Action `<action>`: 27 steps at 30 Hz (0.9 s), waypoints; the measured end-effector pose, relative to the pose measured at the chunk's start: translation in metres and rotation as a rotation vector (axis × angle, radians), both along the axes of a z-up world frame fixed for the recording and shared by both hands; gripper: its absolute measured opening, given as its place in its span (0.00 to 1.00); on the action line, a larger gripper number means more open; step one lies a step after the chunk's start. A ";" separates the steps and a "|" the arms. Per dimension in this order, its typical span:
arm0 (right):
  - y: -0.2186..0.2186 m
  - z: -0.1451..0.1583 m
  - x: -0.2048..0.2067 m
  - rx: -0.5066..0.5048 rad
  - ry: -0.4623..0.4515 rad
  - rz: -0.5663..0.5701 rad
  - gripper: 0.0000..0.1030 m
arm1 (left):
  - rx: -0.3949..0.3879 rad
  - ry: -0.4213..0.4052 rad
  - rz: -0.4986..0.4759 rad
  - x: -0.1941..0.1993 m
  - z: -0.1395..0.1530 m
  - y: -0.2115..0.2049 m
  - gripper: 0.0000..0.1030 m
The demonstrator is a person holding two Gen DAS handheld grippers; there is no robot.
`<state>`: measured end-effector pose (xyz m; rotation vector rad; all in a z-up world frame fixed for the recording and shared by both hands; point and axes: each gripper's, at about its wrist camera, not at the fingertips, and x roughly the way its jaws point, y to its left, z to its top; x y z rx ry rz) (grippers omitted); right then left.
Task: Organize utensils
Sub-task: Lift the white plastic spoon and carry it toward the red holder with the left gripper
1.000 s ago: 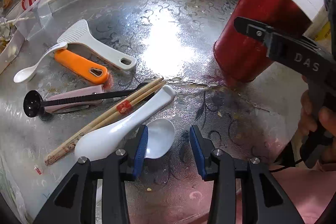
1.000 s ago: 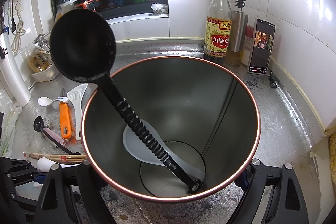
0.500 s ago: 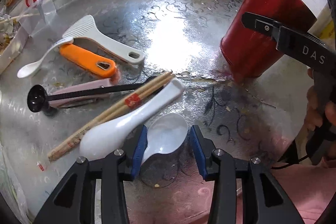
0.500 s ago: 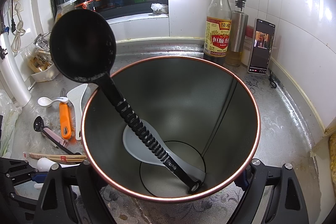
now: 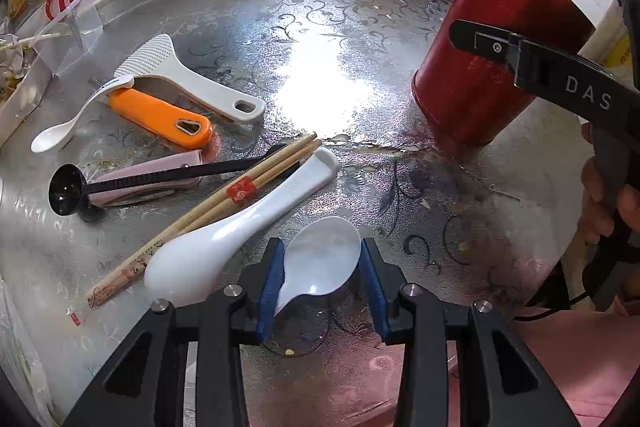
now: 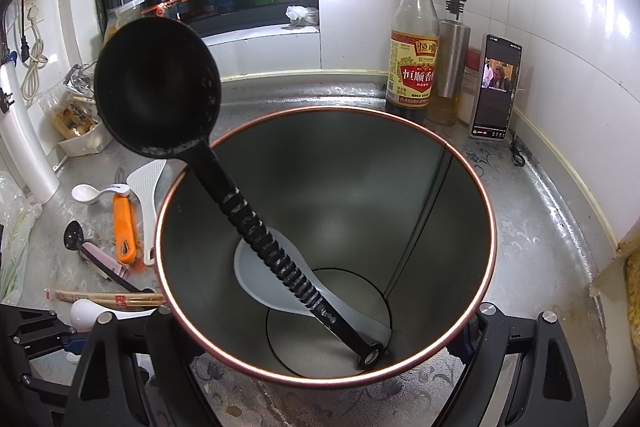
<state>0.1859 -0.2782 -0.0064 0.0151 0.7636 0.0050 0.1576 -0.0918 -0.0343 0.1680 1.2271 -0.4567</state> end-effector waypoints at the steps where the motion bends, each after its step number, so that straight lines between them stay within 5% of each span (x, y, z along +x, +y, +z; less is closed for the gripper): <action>1: 0.000 0.000 0.000 0.000 0.000 0.000 0.88 | 0.000 -0.003 0.003 0.000 0.001 0.001 0.39; 20: 0.004 -0.001 -0.002 -0.001 -0.001 0.039 0.88 | -0.096 -0.188 0.101 0.018 0.073 0.031 0.39; 27: 0.010 -0.002 -0.004 -0.007 0.000 0.074 0.88 | -0.218 -0.229 0.137 0.032 0.106 0.043 0.39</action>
